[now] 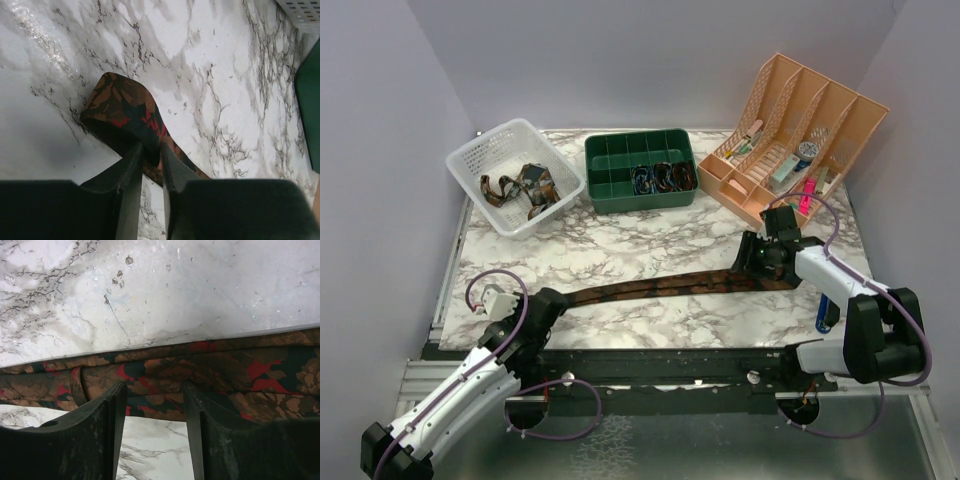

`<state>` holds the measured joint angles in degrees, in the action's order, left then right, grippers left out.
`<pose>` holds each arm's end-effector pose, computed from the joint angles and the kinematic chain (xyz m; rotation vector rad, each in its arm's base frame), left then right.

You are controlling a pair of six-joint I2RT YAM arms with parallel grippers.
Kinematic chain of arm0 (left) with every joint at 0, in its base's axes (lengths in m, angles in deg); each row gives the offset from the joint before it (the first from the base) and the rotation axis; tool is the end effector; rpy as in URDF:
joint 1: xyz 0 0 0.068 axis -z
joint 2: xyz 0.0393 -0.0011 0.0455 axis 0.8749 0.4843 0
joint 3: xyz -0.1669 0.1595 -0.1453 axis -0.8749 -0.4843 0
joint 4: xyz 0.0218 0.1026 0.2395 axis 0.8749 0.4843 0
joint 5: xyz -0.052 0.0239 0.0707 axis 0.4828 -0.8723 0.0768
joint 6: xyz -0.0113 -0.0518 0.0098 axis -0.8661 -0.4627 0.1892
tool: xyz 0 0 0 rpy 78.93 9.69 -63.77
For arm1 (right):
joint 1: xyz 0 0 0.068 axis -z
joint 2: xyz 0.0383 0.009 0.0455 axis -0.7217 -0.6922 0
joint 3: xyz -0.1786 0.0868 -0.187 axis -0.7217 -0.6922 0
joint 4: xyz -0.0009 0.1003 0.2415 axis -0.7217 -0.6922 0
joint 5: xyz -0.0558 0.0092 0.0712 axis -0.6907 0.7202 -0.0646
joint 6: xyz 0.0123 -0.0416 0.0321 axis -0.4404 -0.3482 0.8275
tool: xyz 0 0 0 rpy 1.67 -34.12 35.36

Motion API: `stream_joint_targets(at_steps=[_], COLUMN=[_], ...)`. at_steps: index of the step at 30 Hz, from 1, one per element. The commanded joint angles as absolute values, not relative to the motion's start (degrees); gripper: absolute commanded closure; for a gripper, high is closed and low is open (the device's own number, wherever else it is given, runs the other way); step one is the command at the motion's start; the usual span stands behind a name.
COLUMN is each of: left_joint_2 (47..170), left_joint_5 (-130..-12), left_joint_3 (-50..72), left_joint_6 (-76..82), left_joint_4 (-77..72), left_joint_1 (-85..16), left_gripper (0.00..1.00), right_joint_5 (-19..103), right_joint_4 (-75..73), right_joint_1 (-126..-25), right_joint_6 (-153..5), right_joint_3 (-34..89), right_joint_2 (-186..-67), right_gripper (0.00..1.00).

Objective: Roll the ties
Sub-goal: Flatten out the tie at the center of the board.

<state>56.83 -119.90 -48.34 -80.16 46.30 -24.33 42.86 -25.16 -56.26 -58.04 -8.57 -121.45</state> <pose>0.0817 -0.0320 0.1475 -1.3093 1.8570 -0.2608 0.2371 0.0476 0.1747 0.2469 2.6698 0.3929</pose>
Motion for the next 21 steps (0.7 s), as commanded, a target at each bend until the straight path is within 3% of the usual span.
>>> stream_joint_targets(at_steps=[1, 2, 9, 17, 21], left_joint_2=[56.88, 56.8, 56.24, 58.4, 60.46], left_joint_5=[-122.76, -122.76, -120.5, -116.44, -116.77], left_joint_3=[-47.8, -47.42, -41.6, -33.85, -29.54], left_joint_6=[-80.26, -79.85, -72.15, -63.07, -56.41], left_joint_4=[47.02, 47.03, 47.01, 48.81, 48.7], left_joint_1=[-24.65, -24.65, -24.65, -24.65, -24.68], left_gripper=[0.69, 0.6, 0.35, 0.15, 0.06], right_joint_5=[42.87, 42.93, 35.11, 22.76, 18.17], right_joint_4=[-24.19, -24.62, -27.79, -29.71, -25.19], right_joint_1=[-56.22, -56.22, -56.22, -56.14, -53.53], right_joint_6=[-58.31, -58.34, -53.37, -40.45, -41.33], right_joint_3=[-7.22, -6.96, -8.87, -14.38, -13.87], right_joint_2=[-122.6, -123.79, -124.95, -117.83, -115.76], right_gripper=[0.47, 0.47, 0.54, 0.56, 0.56])
